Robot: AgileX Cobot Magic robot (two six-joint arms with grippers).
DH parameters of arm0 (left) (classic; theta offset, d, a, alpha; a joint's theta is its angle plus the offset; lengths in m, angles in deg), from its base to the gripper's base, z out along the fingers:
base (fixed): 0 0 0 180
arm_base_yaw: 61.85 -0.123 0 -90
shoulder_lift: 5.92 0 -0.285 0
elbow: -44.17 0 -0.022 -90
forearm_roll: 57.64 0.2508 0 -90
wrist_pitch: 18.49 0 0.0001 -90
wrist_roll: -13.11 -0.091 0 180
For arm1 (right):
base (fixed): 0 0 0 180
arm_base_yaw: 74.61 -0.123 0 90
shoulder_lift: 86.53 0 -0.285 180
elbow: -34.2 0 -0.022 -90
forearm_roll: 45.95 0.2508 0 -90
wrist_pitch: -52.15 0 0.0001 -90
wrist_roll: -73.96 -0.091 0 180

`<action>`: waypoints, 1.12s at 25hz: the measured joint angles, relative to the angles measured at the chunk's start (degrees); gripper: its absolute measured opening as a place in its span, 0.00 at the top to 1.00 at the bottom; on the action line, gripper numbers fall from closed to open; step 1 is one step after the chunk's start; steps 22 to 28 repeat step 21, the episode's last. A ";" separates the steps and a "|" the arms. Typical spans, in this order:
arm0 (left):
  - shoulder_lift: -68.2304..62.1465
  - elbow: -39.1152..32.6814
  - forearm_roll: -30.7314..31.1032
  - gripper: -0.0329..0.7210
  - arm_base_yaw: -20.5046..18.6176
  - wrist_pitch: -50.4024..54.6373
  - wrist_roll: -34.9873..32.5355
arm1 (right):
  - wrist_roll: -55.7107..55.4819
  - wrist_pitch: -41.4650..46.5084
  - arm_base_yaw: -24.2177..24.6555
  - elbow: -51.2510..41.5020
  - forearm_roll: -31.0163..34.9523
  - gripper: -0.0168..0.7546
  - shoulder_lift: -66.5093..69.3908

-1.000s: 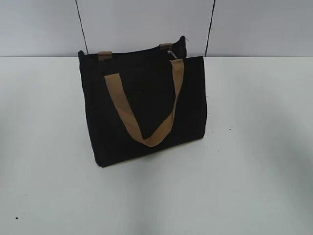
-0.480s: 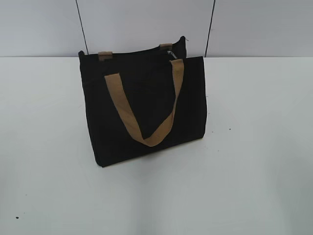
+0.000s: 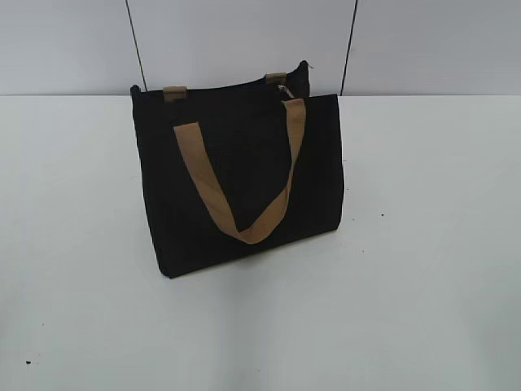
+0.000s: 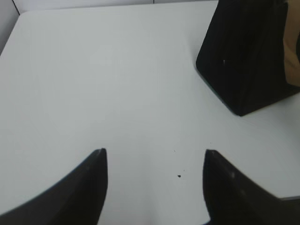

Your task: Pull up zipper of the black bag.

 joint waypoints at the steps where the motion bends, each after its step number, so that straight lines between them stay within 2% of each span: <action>1: 0.05 -0.31 -0.07 0.31 0.00 -0.32 0.00 | 0.05 0.46 0.00 -0.27 -0.01 0.32 -1.83; 16: 0.11 -0.72 -0.20 0.34 0.00 -1.13 -0.04 | -1.82 1.14 0.30 -0.42 0.73 0.32 -4.84; 18: 0.11 -0.72 -0.25 0.34 0.00 -1.13 -0.04 | -1.86 1.14 2.12 -0.42 0.75 0.32 -4.84; 21: 0.11 -0.72 -0.25 0.36 0.00 -1.13 -0.04 | -1.86 1.14 8.23 -0.42 0.85 0.32 -4.84; 28: 0.11 -0.72 -0.25 0.36 0.00 -1.13 -0.04 | -1.86 1.14 8.23 -0.42 0.85 0.32 -4.84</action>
